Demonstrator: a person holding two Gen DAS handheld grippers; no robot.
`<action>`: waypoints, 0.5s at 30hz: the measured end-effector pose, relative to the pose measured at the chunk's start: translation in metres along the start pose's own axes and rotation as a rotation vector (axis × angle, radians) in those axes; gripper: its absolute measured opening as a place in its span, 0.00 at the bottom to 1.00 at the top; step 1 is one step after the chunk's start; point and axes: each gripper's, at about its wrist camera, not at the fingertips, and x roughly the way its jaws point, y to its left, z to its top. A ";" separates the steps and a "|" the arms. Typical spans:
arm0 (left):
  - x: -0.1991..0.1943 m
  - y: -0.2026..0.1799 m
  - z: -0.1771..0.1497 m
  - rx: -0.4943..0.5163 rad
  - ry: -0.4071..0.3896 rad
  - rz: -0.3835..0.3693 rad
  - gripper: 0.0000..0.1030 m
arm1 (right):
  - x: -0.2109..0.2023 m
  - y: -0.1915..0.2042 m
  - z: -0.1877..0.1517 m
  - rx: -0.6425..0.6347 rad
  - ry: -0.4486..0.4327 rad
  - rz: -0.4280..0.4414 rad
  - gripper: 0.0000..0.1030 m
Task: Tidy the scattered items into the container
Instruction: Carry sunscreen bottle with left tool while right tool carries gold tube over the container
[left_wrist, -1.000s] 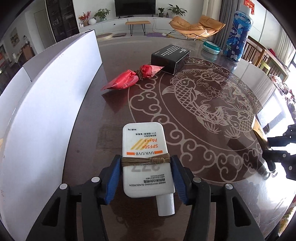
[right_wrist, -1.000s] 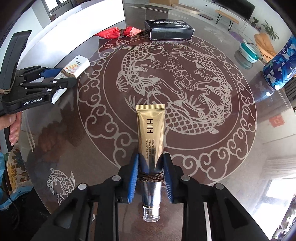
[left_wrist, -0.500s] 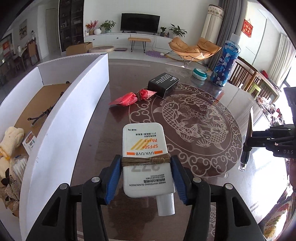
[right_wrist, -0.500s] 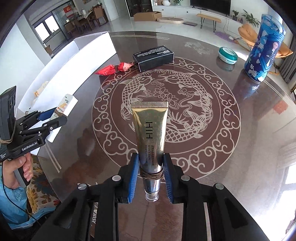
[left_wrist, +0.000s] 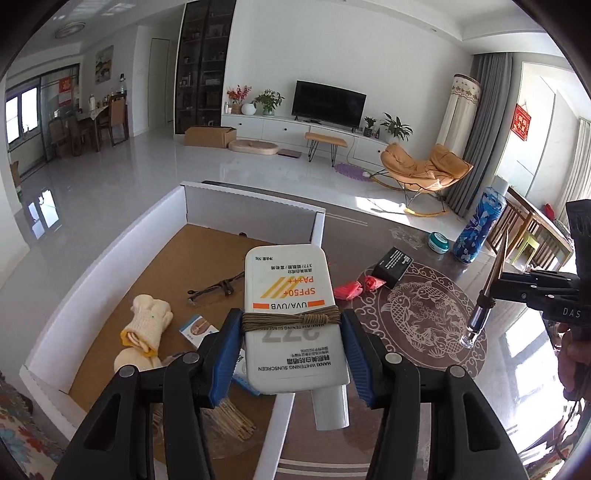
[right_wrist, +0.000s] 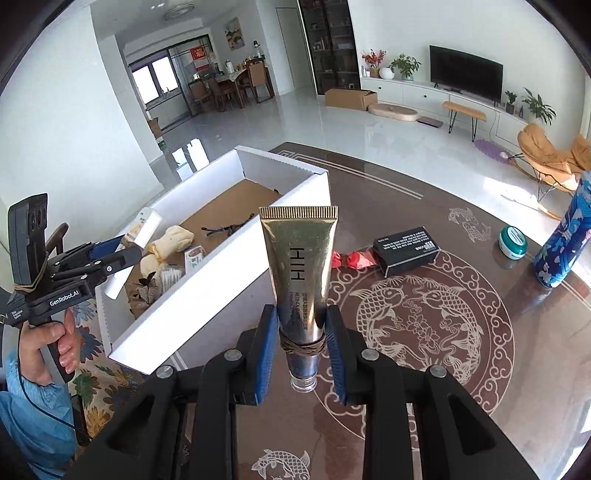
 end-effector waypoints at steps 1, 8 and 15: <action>-0.001 0.016 0.002 -0.022 0.001 0.020 0.51 | 0.002 0.014 0.010 -0.011 -0.018 0.023 0.26; 0.003 0.110 -0.002 -0.132 0.045 0.148 0.51 | 0.041 0.119 0.054 -0.070 -0.044 0.237 0.26; 0.029 0.171 -0.026 -0.200 0.146 0.216 0.51 | 0.122 0.208 0.049 -0.083 0.111 0.397 0.27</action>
